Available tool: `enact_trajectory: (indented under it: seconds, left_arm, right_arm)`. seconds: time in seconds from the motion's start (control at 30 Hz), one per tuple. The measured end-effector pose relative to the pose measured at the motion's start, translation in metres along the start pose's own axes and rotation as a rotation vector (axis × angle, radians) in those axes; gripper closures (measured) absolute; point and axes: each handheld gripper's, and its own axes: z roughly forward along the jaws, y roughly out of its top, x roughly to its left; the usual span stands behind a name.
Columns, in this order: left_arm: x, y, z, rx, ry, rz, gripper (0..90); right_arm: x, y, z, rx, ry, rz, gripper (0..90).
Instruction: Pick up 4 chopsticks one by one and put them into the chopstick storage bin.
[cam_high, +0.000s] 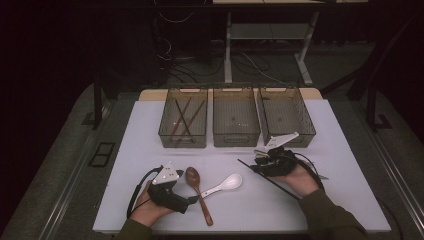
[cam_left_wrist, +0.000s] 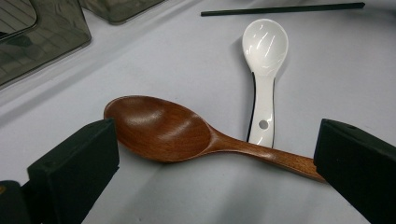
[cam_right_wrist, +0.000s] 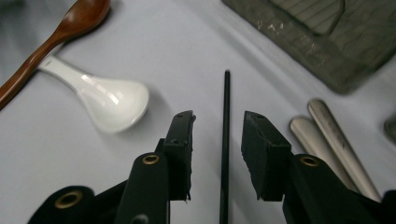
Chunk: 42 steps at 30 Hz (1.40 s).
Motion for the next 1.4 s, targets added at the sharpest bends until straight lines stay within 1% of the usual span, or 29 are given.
enact_trajectory:
  seconds: [0.1, 0.2, 0.23, 0.33, 0.43, 0.57, 0.7, 0.83, 1.03, 1.17, 1.23, 1.3, 1.37, 1.4]
  left_arm:
    - [0.000, 0.000, 0.000, -0.001, 0.000, 0.000, 0.0]
    - [0.000, 0.001, 0.000, -0.003, 0.001, -0.002, 0.0]
    - [-0.001, 0.001, 0.000, -0.006, 0.000, -0.005, 0.0]
    - [-0.001, 0.001, 0.000, -0.007, -0.002, -0.005, 0.0]
    - [-0.001, 0.001, 0.000, -0.010, -0.004, -0.006, 0.0]
    - [-0.002, 0.001, 0.000, -0.013, -0.007, -0.008, 0.0]
    - [-0.002, 0.001, 0.000, -0.014, -0.010, -0.006, 0.0]
    - [-0.002, 0.002, 0.000, -0.016, -0.015, -0.002, 0.0]
    - [-0.002, 0.002, 0.000, -0.013, -0.018, 0.003, 0.0]
    - [-0.002, 0.002, 0.000, -0.012, -0.019, 0.002, 0.0]
    - [-0.003, 0.002, 0.001, -0.013, -0.020, 0.001, 0.0]
    - [-0.003, 0.002, 0.001, -0.013, -0.022, 0.004, 0.0]
    - [-0.003, 0.002, 0.001, -0.010, -0.023, 0.005, 0.0]
    - [-0.003, 0.002, 0.001, -0.010, -0.023, 0.005, 0.0]
  right_arm:
    - [0.003, -0.012, -0.009, 0.008, 0.010, -0.006, 62.8]
    - [0.005, -0.021, -0.016, 0.024, 0.007, -0.011, 64.1]
    - [0.006, -0.025, -0.018, 0.026, -0.006, -0.017, 64.7]
    - [0.008, -0.035, -0.026, 0.032, -0.023, -0.025, 68.4]
    - [0.010, -0.045, -0.032, 0.037, -0.038, -0.026, 73.3]
    - [0.009, -0.056, -0.037, 0.051, -0.062, -0.019, 77.2]
    - [0.007, -0.064, -0.038, 0.065, -0.064, -0.013, 79.4]
    - [0.007, -0.068, -0.040, 0.078, -0.074, -0.012, 81.0]
    - [0.005, -0.071, -0.037, 0.103, -0.064, -0.013, 83.7]
    - [0.003, -0.072, -0.037, 0.105, -0.058, 0.016, 84.3]
    - [0.003, -0.072, -0.037, 0.105, -0.060, 0.018, 84.3]
    - [0.005, -0.072, -0.036, 0.106, -0.068, -0.016, 84.3]
    - [0.006, -0.071, -0.036, 0.109, -0.074, -0.027, 84.3]
    - [0.006, -0.072, -0.036, 0.110, -0.073, -0.023, 84.4]
